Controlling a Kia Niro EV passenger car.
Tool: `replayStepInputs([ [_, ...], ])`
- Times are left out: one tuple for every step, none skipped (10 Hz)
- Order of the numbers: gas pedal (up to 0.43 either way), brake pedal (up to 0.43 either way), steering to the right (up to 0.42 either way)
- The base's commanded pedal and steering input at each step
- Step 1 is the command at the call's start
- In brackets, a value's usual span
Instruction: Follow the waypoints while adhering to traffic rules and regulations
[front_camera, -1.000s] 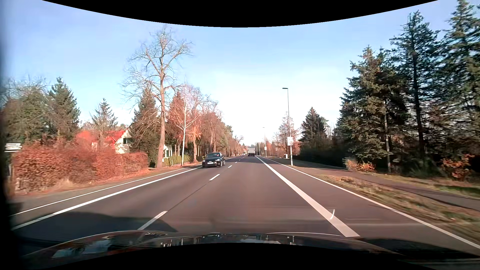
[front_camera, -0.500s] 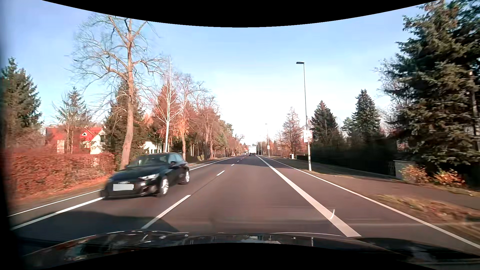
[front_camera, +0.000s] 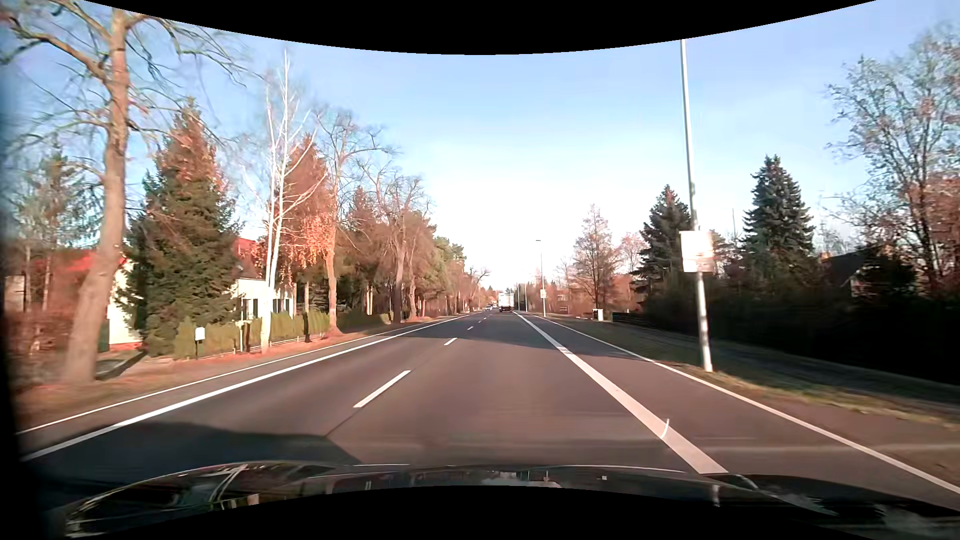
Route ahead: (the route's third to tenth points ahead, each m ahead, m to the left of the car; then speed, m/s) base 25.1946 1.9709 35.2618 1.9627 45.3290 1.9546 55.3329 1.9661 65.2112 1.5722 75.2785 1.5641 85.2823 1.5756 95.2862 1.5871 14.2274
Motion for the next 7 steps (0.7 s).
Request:
replayStepInputs([
  [0.118, 0.000, -0.003],
  [0.118, 0.000, -0.003],
  [0.118, 0.000, -0.003],
  [0.110, 0.000, -0.003],
  [0.110, 0.000, -0.003],
  [0.110, 0.000, -0.003],
  [0.110, 0.000, -0.002],
])
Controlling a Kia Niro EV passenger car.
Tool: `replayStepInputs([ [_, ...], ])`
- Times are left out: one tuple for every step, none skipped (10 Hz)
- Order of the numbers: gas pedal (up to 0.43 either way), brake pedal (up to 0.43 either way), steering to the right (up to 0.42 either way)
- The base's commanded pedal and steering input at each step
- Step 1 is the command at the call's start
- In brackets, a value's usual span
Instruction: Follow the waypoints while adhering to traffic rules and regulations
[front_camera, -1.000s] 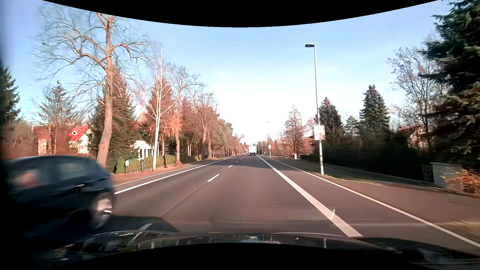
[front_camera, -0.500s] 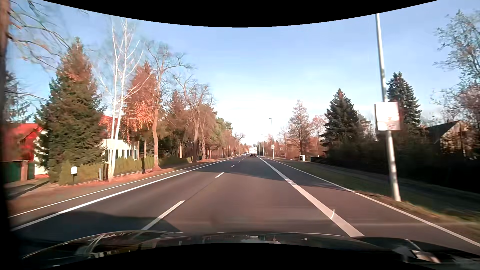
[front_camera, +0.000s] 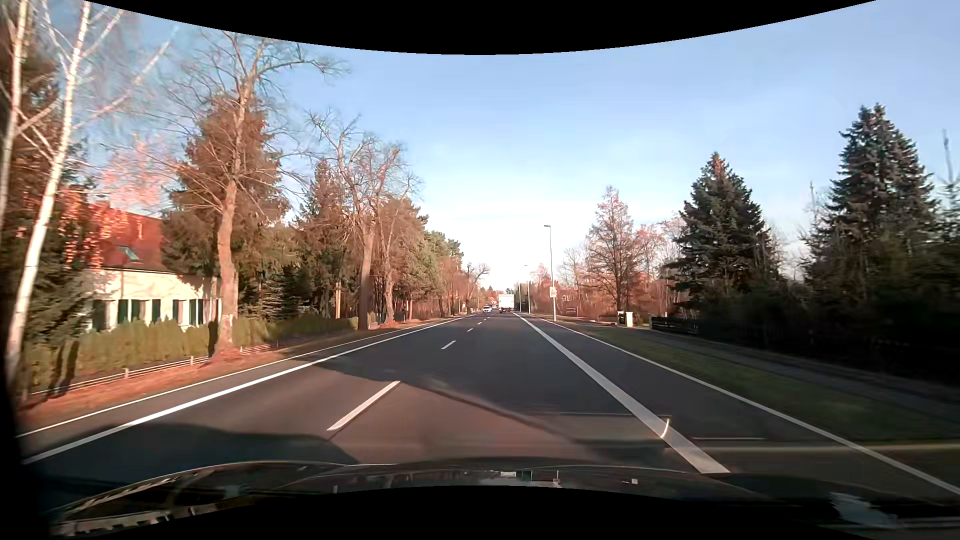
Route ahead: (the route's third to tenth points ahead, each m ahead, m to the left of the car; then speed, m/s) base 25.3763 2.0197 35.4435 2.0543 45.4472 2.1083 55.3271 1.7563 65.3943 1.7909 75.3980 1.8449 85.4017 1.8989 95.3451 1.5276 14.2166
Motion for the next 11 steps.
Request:
replayStepInputs([
  [0.110, 0.000, -0.001],
  [0.110, 0.000, -0.002],
  [0.110, 0.000, -0.002],
  [0.110, 0.000, -0.002],
  [0.110, 0.000, -0.001],
  [0.110, 0.000, -0.002],
  [0.110, 0.000, -0.001],
  [0.110, 0.000, -0.001],
  [0.110, 0.000, -0.001],
  [0.110, 0.000, -0.001],
  [0.110, 0.000, -0.002],
])
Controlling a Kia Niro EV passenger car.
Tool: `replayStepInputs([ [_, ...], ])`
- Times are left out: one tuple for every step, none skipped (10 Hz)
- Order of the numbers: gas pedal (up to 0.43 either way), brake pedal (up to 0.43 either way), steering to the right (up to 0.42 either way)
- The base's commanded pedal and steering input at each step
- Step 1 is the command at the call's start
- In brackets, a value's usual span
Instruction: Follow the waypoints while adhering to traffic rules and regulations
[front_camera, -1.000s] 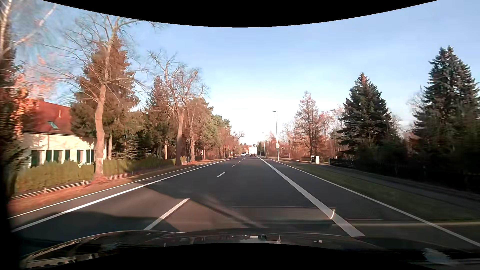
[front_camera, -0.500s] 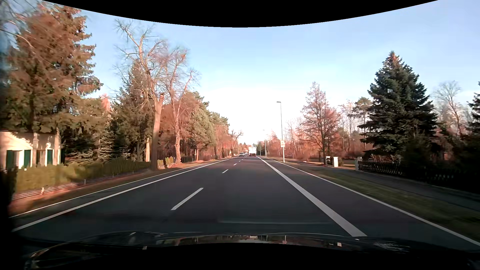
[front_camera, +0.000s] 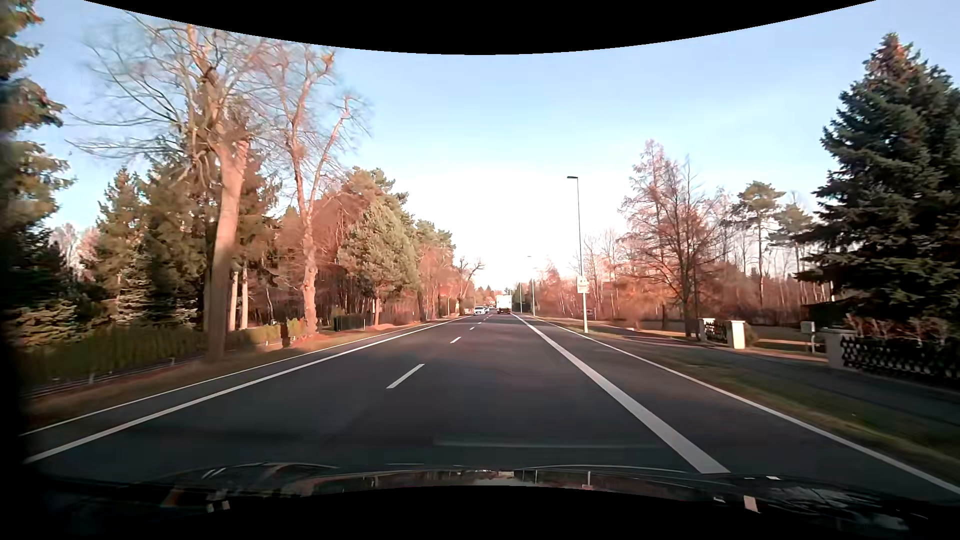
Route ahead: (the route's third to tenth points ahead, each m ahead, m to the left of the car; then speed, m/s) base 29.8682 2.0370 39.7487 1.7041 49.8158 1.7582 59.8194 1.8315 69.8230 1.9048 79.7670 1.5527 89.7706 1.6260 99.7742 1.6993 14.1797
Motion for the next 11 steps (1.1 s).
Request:
replayStepInputs([
  [0.110, 0.000, -0.002],
  [0.110, 0.000, -0.001],
  [0.110, 0.000, -0.001],
  [0.110, 0.000, -0.002],
  [0.110, 0.000, -0.002],
  [0.110, 0.000, -0.002],
  [0.110, 0.000, -0.001],
  [0.098, 0.000, -0.001],
  [0.098, 0.000, -0.001],
  [0.087, 0.000, -0.002],
  [0.087, 0.000, -0.003],
])
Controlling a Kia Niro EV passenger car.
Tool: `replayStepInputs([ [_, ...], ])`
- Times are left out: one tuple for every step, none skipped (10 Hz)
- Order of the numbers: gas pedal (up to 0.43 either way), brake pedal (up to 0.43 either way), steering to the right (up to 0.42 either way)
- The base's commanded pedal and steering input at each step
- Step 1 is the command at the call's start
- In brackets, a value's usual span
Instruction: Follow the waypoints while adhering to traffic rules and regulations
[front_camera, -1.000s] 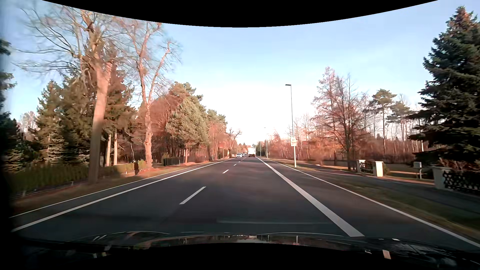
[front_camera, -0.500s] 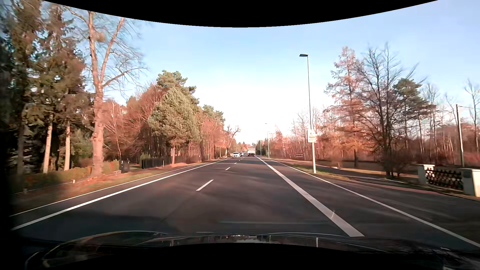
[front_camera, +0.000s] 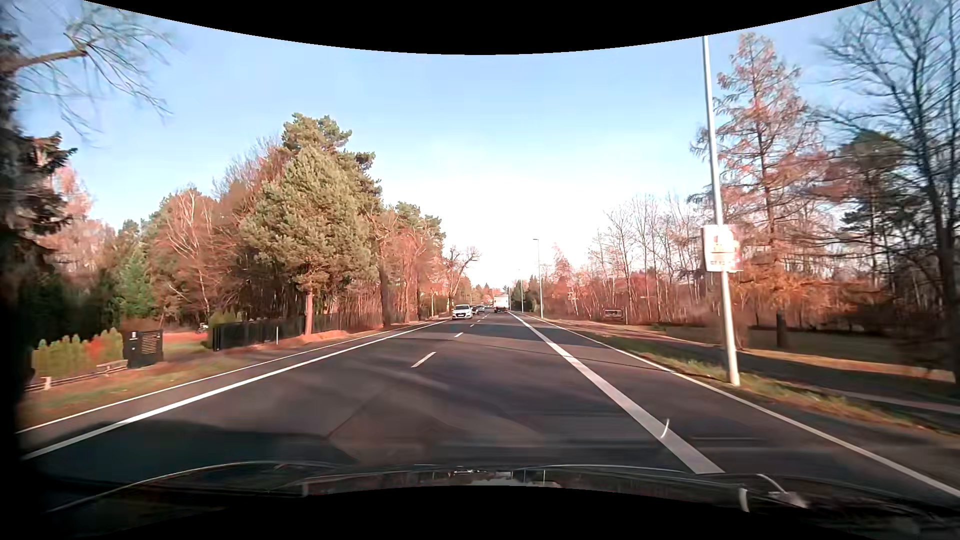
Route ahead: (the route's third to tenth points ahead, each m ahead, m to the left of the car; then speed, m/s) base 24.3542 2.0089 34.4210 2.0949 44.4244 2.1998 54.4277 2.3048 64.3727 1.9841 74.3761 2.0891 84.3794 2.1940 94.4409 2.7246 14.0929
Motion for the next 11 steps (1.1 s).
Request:
replayStepInputs([
  [0.087, 0.000, -0.003],
  [0.087, 0.000, -0.003],
  [0.087, 0.000, -0.003],
  [0.087, 0.000, -0.003],
  [0.087, 0.000, -0.003],
  [0.087, 0.000, -0.003],
  [0.087, 0.000, -0.003],
  [0.087, 0.000, -0.003],
  [0.087, 0.000, -0.003],
  [0.087, 0.000, -0.003],
  [0.087, 0.000, -0.004],
])
